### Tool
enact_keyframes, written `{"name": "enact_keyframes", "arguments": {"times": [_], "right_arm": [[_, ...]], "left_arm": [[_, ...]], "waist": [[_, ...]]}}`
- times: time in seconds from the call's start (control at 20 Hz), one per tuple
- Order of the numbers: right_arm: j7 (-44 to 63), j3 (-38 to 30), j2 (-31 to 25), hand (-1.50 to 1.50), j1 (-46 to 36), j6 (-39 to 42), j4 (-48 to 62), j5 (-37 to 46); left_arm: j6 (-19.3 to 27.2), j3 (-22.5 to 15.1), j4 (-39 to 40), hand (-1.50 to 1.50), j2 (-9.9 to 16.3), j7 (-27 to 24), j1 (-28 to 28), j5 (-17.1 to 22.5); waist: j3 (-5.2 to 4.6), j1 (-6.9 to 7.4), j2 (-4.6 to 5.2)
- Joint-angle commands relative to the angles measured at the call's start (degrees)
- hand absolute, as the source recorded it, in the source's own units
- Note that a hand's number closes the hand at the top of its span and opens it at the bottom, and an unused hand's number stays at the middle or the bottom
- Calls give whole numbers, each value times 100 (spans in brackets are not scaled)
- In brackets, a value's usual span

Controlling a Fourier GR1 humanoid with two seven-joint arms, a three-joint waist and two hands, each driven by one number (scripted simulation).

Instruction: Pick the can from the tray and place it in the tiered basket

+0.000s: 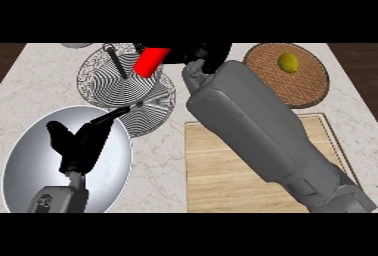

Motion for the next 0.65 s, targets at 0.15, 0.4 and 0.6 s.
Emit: {"name": "enact_keyframes", "arguments": {"times": [0.15, 0.4, 0.6], "right_arm": [[568, 352, -889, -150, 1342, 1151, -2523, -447], [883, 248, -1867, -150, 2355, 1583, -4256, -618], [980, 13, -2633, -150, 3268, 1874, -5647, -906]], "left_arm": [[123, 115, -125, 0, -7, 153, 137, 54], [-14, 224, -101, 0, 94, 11, 277, 132], [128, 131, -136, 0, -18, 15, 181, 3]], "waist": [[-9, -290, -50], [-19, -317, -14], [-19, -338, 16]]}}
